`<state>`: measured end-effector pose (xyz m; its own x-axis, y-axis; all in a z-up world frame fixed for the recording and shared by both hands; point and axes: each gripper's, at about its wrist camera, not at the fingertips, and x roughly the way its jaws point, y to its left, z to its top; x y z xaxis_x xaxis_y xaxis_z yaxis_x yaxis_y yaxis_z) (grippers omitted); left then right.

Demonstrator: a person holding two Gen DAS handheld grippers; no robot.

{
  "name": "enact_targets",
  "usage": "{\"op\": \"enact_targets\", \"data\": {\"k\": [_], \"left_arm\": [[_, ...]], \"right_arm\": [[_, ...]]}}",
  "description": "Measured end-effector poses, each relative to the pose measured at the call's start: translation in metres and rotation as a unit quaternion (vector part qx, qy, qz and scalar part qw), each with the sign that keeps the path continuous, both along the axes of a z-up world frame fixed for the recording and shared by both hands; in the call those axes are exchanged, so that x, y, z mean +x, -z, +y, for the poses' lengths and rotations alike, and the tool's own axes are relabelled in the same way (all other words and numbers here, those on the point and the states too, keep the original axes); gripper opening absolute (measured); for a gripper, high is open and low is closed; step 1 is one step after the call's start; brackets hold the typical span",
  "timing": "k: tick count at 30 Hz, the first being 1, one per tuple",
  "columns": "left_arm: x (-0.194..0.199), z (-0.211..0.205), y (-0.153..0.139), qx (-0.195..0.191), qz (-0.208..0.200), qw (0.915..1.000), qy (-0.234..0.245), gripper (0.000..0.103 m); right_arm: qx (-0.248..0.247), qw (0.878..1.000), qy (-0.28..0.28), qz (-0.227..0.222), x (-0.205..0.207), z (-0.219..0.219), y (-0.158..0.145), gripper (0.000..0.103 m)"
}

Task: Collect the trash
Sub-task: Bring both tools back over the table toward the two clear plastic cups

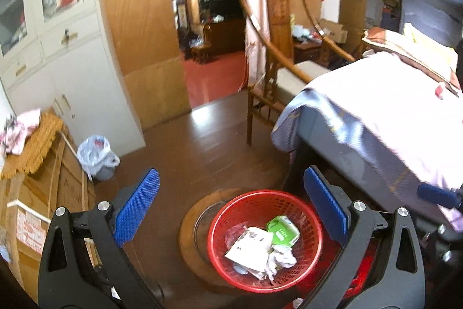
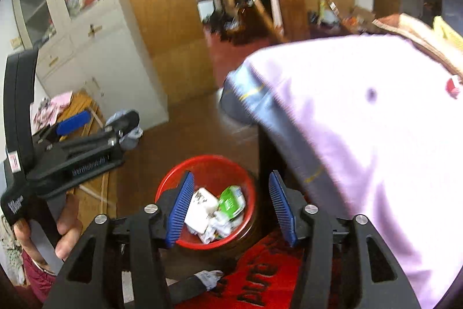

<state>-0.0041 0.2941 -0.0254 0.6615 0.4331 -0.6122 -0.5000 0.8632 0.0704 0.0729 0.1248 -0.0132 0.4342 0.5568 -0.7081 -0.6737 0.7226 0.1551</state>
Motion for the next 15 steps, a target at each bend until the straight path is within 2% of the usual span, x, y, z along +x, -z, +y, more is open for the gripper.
{"op": "enact_targets", "data": {"k": [9, 15], "left_arm": [[-0.011, -0.088, -0.041, 0.065, -0.037, 0.9952, 0.063, 0.096], [-0.007, -0.148, -0.053, 0.104, -0.056, 0.9860, 0.118, 0.096]], "right_arm": [[0.063, 0.994, 0.066, -0.059, -0.007, -0.091, -0.052, 0.061], [0.080, 0.987, 0.109, -0.083, -0.004, -0.151, -0.064, 0.067]]}}
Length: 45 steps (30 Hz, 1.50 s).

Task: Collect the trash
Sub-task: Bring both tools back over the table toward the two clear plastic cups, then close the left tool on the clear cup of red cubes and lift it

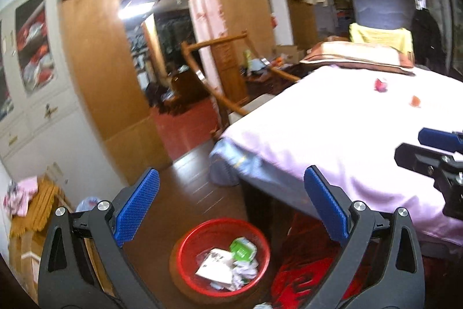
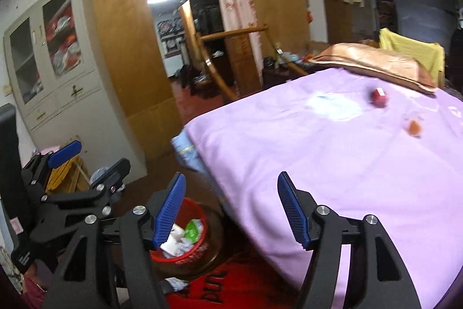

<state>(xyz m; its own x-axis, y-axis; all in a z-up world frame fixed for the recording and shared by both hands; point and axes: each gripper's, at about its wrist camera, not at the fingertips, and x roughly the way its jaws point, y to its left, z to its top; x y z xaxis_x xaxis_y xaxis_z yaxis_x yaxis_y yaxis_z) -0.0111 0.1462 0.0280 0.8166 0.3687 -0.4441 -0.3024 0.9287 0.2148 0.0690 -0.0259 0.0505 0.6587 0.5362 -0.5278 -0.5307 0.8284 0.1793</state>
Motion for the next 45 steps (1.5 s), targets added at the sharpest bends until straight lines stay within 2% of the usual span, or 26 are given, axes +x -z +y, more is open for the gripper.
{"op": "enact_targets", "data": {"k": [4, 7, 12, 18, 21, 27, 30, 33, 37, 41, 44, 45], "left_arm": [[0.023, -0.028, 0.005, 0.000, 0.012, 0.9989, 0.046, 0.096], [0.052, -0.038, 0.012, -0.007, 0.035, 0.9976, 0.060, 0.096], [0.112, -0.046, 0.036, -0.020, 0.088, 0.9930, 0.076, 0.096], [0.172, -0.060, 0.050, -0.026, 0.128, 0.9868, 0.095, 0.096], [0.204, -0.072, 0.053, -0.027, 0.148, 0.9825, 0.109, 0.096], [0.281, -0.114, 0.054, -0.025, 0.180, 0.9726, 0.145, 0.096], [0.329, -0.141, 0.054, -0.047, 0.196, 0.9653, 0.165, 0.096], [0.384, -0.173, 0.055, -0.076, 0.205, 0.9591, 0.180, 0.096], [0.448, -0.210, 0.063, -0.093, 0.210, 0.9570, 0.177, 0.096], [0.492, -0.231, 0.075, -0.131, 0.219, 0.9521, 0.169, 0.096], [0.512, -0.231, 0.084, -0.188, 0.219, 0.9420, 0.171, 0.096], [0.518, -0.231, 0.088, -0.195, 0.220, 0.9408, 0.168, 0.096]], "right_arm": [[-0.009, 0.999, 0.039, -0.006, 0.015, -0.039, 0.000, 0.074], [-0.019, 0.997, 0.078, 0.001, 0.040, -0.069, 0.005, 0.075], [-0.037, 0.989, 0.139, 0.040, 0.089, -0.122, 0.027, 0.075], [-0.057, 0.978, 0.185, 0.076, 0.137, -0.157, 0.050, 0.075], [-0.071, 0.973, 0.205, 0.079, 0.158, -0.175, 0.060, 0.081], [-0.060, 0.962, 0.241, 0.117, 0.183, -0.208, 0.084, 0.081], [-0.040, 0.958, 0.252, 0.135, 0.190, -0.220, 0.091, 0.082], [-0.053, 0.954, 0.265, 0.131, 0.190, -0.219, 0.092, 0.086], [-0.061, 0.952, 0.265, 0.140, 0.196, -0.219, 0.097, 0.087], [-0.062, 0.949, 0.269, 0.153, 0.204, -0.221, 0.105, 0.088], [-0.070, 0.949, 0.267, 0.153, 0.205, -0.218, 0.106, 0.092], [-0.073, 0.949, 0.265, 0.154, 0.205, -0.217, 0.106, 0.093]]}}
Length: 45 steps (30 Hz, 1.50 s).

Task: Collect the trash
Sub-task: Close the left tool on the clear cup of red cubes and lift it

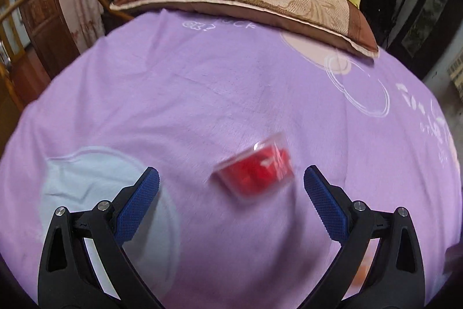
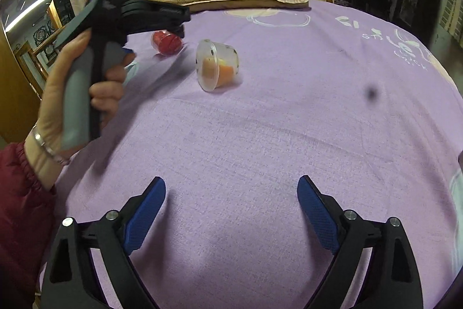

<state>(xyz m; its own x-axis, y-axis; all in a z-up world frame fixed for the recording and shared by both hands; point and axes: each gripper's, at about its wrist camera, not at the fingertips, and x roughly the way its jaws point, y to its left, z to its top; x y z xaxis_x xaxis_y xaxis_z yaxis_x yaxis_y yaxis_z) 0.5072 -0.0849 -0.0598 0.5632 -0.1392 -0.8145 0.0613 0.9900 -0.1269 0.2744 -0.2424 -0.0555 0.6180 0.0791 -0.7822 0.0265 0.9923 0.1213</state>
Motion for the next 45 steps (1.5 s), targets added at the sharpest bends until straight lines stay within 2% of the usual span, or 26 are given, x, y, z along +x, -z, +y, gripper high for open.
{"op": "enact_targets", "data": {"k": [4, 8, 11, 12, 18, 21, 26, 28, 30, 32, 35, 37, 40, 43, 45], "left_arm": [[0.014, 0.000, 0.013, 0.028, -0.003, 0.9996, -0.008, 0.097], [0.014, 0.002, 0.015, 0.026, -0.006, 0.9996, 0.000, 0.097], [0.014, -0.009, 0.020, 0.073, -0.001, 0.9973, 0.012, 0.097], [0.013, -0.010, 0.020, 0.077, -0.002, 0.9969, 0.013, 0.097], [0.014, -0.006, 0.020, 0.077, -0.004, 0.9964, 0.037, 0.098], [0.015, -0.005, 0.020, 0.077, -0.005, 0.9960, 0.045, 0.098], [0.015, -0.005, 0.020, 0.075, -0.007, 0.9959, 0.050, 0.098], [0.015, -0.005, 0.020, 0.075, -0.007, 0.9959, 0.050, 0.098], [0.015, -0.005, 0.020, 0.075, -0.007, 0.9959, 0.050, 0.098], [0.015, -0.005, 0.020, 0.075, -0.008, 0.9959, 0.049, 0.098], [0.015, -0.005, 0.020, 0.076, -0.008, 0.9959, 0.048, 0.098], [0.015, -0.005, 0.020, 0.076, -0.008, 0.9959, 0.048, 0.098], [0.015, -0.005, 0.020, 0.076, -0.008, 0.9960, 0.048, 0.098], [0.015, -0.005, 0.020, 0.076, -0.008, 0.9960, 0.048, 0.098], [0.015, -0.005, 0.020, 0.076, -0.008, 0.9960, 0.048, 0.098]], "right_arm": [[-0.008, 1.000, -0.007, 0.005, 0.002, 0.005, 0.001, 0.097], [-0.013, 1.000, -0.008, 0.007, 0.001, 0.006, 0.001, 0.098], [-0.011, 1.000, -0.008, 0.007, 0.001, 0.005, 0.000, 0.098], [-0.010, 1.000, -0.008, 0.006, 0.001, 0.005, 0.000, 0.098], [0.000, 1.000, 0.005, 0.001, 0.004, 0.000, -0.002, 0.097], [-0.020, 0.999, 0.030, -0.007, 0.025, -0.005, -0.011, 0.097], [-0.006, 0.999, 0.032, -0.029, 0.077, 0.001, -0.023, 0.097], [-0.026, 0.999, 0.036, -0.032, 0.095, 0.004, -0.022, 0.095], [-0.039, 0.995, 0.073, -0.052, 0.103, -0.011, -0.022, 0.092], [-0.029, 0.989, 0.130, -0.057, 0.101, -0.044, -0.025, 0.090], [0.025, 0.980, 0.179, -0.081, 0.084, -0.086, -0.032, 0.089], [0.046, 0.982, 0.166, -0.081, 0.083, -0.092, -0.031, 0.089], [0.050, 0.986, 0.133, -0.084, 0.088, -0.079, -0.029, 0.089], [0.023, 0.993, 0.084, -0.085, 0.094, -0.051, -0.026, 0.089], [-0.014, 0.994, 0.064, -0.092, 0.097, -0.032, -0.025, 0.090]]}}
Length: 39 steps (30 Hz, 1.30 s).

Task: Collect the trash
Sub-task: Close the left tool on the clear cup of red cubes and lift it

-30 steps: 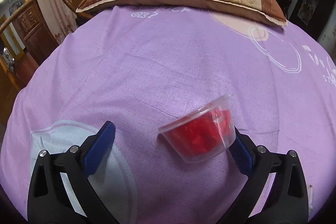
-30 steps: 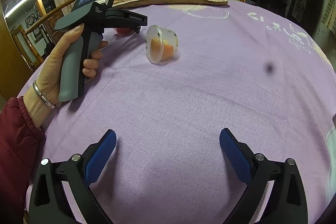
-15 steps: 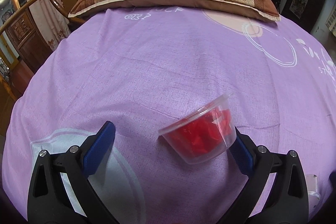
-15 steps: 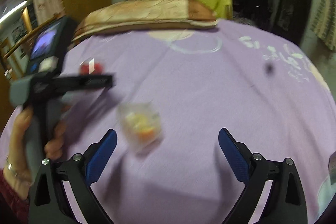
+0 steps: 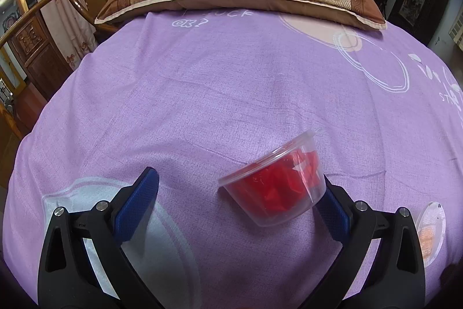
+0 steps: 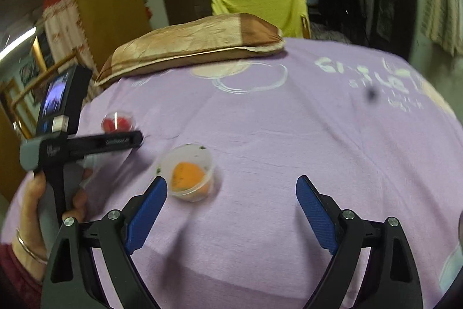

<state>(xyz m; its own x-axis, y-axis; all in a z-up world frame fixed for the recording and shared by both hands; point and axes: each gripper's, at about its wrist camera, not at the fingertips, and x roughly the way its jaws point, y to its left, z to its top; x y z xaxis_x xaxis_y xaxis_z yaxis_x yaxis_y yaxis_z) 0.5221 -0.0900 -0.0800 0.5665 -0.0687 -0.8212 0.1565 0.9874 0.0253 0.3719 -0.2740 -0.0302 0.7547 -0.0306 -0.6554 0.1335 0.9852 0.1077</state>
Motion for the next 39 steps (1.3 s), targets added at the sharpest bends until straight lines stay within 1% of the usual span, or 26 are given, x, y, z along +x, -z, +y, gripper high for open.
{"op": "enact_targets", "data": {"k": [1, 5, 8, 13, 17, 21, 23, 24, 25, 27, 29, 30, 32, 33, 34, 35, 36, 38, 39], "left_arm": [[0.000, 0.000, 0.000, 0.000, 0.000, 1.0000, 0.000, 0.098], [0.000, 0.000, 0.000, 0.000, 0.000, 1.0000, 0.000, 0.098], [0.000, 0.000, 0.000, 0.000, 0.000, 1.0000, 0.000, 0.098], [0.000, 0.000, 0.000, 0.000, -0.001, 1.0000, -0.002, 0.098], [0.000, -0.001, 0.000, 0.000, -0.001, 1.0000, -0.002, 0.098], [0.000, -0.001, 0.000, 0.000, -0.001, 1.0000, -0.002, 0.098], [-0.001, -0.001, 0.000, 0.000, -0.001, 1.0000, -0.002, 0.098], [-0.001, -0.001, 0.000, 0.000, -0.001, 1.0000, -0.002, 0.098], [-0.001, 0.000, 0.000, 0.000, -0.001, 1.0000, -0.002, 0.098], [-0.002, 0.000, -0.001, 0.001, -0.001, 1.0000, -0.001, 0.098], [-0.002, 0.001, -0.001, 0.000, -0.001, 1.0000, 0.001, 0.097], [-0.002, 0.001, -0.001, -0.003, 0.000, 1.0000, 0.003, 0.095], [-0.004, 0.001, -0.003, -0.006, -0.007, 0.9999, 0.008, 0.087], [-0.006, -0.001, -0.004, -0.006, -0.011, 0.9998, 0.013, 0.080], [-0.008, -0.003, -0.006, -0.005, -0.017, 0.9996, 0.024, 0.071], [-0.010, -0.006, -0.006, -0.004, -0.021, 0.9993, 0.031, 0.066], [-0.013, -0.010, -0.008, 0.000, -0.026, 0.9989, 0.040, 0.057], [-0.017, -0.015, -0.009, 0.012, -0.035, 0.9981, 0.048, 0.056], [-0.018, -0.015, -0.010, 0.012, -0.039, 0.9980, 0.048, 0.056]], "right_arm": [[-0.016, 1.000, -0.010, 0.007, 0.005, 0.008, 0.001, 0.091], [-0.007, 0.999, -0.029, 0.021, 0.017, 0.022, 0.003, 0.092], [-0.023, 0.998, -0.033, 0.044, 0.031, 0.031, 0.009, 0.093], [-0.012, 0.997, -0.049, 0.064, 0.051, 0.036, 0.016, 0.093], [0.013, 0.995, -0.050, 0.085, 0.062, 0.031, 0.024, 0.093], [0.036, 0.995, -0.049, 0.082, 0.062, 0.023, 0.025, 0.093], [0.036, 0.995, -0.046, 0.081, 0.062, 0.023, 0.026, 0.090], [0.033, 0.995, -0.041, 0.080, 0.061, 0.022, 0.026, 0.083], [0.028, 0.996, -0.037, 0.079, 0.060, 0.022, 0.025, 0.071], [0.015, 0.996, -0.035, 0.078, 0.059, 0.023, 0.024, 0.061], [0.011, 0.996, -0.035, 0.080, 0.059, 0.023, 0.024, 0.060], [0.011, 0.996, -0.035, 0.080, 0.060, 0.022, 0.024, 0.060], [0.010, 0.996, -0.035, 0.080, 0.060, 0.022, 0.024, 0.060], [0.011, 0.996, -0.035, 0.080, 0.060, 0.022, 0.024, 0.061], [0.010, 0.996, -0.035, 0.080, 0.060, 0.022, 0.024, 0.061], [0.009, 0.996, -0.035, 0.081, 0.060, 0.023, 0.024, 0.061], [0.008, 0.996, -0.035, 0.081, 0.060, 0.023, 0.024, 0.061], [0.006, 0.996, -0.034, 0.082, 0.060, 0.023, 0.025, 0.061], [0.006, 0.996, -0.034, 0.082, 0.060, 0.023, 0.025, 0.061]]}}
